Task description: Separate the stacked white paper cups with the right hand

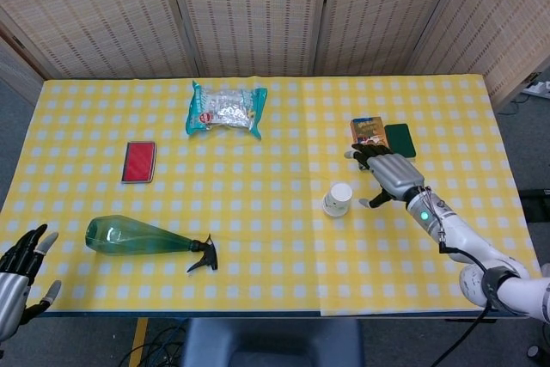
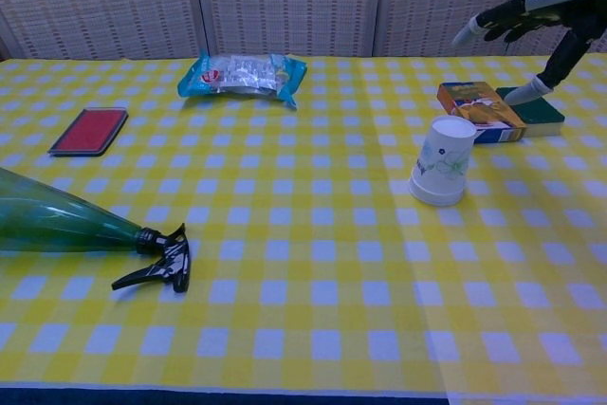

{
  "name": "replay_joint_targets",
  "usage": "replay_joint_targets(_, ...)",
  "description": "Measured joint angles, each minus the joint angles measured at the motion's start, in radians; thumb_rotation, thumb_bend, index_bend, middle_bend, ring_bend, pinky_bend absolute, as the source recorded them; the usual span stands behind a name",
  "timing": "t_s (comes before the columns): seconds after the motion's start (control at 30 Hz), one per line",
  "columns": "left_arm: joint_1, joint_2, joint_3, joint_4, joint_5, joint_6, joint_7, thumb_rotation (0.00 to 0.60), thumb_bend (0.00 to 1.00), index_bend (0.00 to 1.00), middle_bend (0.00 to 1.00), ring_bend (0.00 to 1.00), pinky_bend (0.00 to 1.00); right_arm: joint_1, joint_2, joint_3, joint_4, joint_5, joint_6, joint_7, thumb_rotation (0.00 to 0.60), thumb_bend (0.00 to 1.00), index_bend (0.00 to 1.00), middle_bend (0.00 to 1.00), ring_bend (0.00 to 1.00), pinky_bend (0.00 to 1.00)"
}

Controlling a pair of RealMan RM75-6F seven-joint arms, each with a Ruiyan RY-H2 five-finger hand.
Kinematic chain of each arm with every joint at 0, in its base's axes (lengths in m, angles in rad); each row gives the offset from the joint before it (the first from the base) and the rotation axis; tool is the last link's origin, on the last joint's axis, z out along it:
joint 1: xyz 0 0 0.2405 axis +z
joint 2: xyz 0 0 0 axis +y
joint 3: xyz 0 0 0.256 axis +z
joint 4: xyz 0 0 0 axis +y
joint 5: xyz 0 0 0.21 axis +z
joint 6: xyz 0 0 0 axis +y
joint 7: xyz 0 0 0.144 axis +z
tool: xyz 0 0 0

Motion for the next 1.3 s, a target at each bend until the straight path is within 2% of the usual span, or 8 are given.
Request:
replay_joint_targets(0.17,-0.002,0.0,0.001,-0.002,0.002,-0.006,0.0,0.6,0.38,0.0,0.0,0.05,0.2,0.057,-0.056,-0.042,0.038,0.079,0.001,-0.065,0.6,0.25,0.13,0.0,0.0,0.0)
replay_joint_targets(0.37,-0.002,0.001,0.0,-0.002,-0.002,-0.01,-0.003,0.6,0.38,0.0,0.0,0.05,0.2,0.089,-0.103,-0.079,0.065,0.122,0.018,-0.1,0.6,0.26,0.14,0.0,0.0,0.0)
replay_joint_targets(1.03,0.004,0.008,-0.005,0.002,-0.004,0.0,-0.025,0.6,0.38,0.0,0.0,0.05,0.2,0.145,-0.191,-0.125,0.126,0.185,0.036,-0.131,0.6,0.26,0.22,0.0,0.0,0.0)
replay_joint_targets(1.3,0.003,0.009,-0.005,0.004,-0.008,-0.006,-0.031,0.6,0.38,0.0,0.0,0.05,0.2,0.159,-0.22,-0.132,0.152,0.203,0.049,-0.138,0.6,0.27,0.31,0.0,0.0,0.0)
